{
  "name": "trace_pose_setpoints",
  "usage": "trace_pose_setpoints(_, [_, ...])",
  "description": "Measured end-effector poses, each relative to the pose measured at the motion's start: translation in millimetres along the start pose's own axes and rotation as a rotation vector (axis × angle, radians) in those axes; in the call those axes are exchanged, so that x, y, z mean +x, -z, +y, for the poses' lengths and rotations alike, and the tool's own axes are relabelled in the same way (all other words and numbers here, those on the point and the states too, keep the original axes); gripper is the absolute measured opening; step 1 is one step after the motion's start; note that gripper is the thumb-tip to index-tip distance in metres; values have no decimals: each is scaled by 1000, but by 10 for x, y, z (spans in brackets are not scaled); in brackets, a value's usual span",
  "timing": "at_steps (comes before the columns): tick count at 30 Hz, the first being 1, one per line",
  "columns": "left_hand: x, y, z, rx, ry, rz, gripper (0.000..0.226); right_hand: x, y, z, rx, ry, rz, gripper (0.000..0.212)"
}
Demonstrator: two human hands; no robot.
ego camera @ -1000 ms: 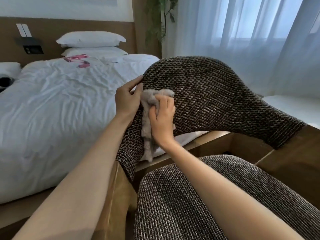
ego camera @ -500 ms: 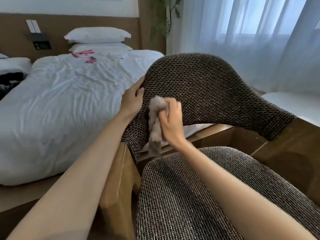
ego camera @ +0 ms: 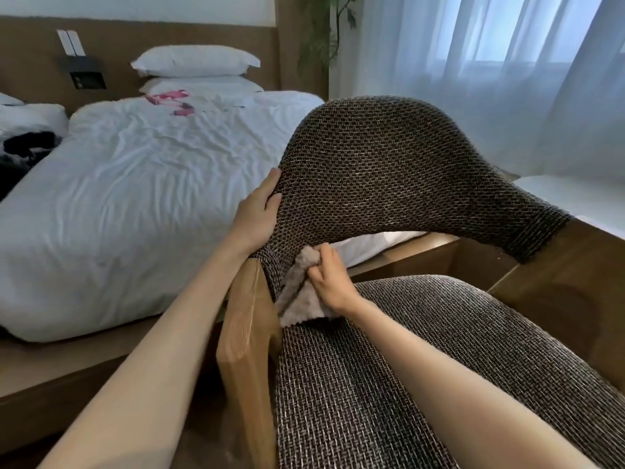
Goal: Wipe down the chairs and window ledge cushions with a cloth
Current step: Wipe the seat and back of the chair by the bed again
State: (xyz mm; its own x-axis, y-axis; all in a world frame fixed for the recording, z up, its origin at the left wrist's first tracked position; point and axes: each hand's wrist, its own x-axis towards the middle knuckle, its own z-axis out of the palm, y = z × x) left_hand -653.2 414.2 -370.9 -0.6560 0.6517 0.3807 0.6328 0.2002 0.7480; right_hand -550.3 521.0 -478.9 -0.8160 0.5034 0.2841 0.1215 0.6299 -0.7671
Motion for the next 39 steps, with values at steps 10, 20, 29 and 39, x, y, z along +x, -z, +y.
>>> trace_pose_setpoints(10, [-109, 77, -84, -41, 23, 2, 45, 149, 1, -1032, 211, -12, 412, 25])
trace_pose_setpoints(20, [-137, 93, 2, 63, 40, -8, 43, -224, -129, -523, 94, -127, 103, 20])
trace_pose_setpoints(29, [186, -125, 428, 309, 220, -118, 54, 53, 867, -384, -33, -18, 452, 23])
trace_pose_setpoints(39, [883, -653, 667, 520, 159, 118, 55, 885, 2077, -533, -351, 234, 602, 32])
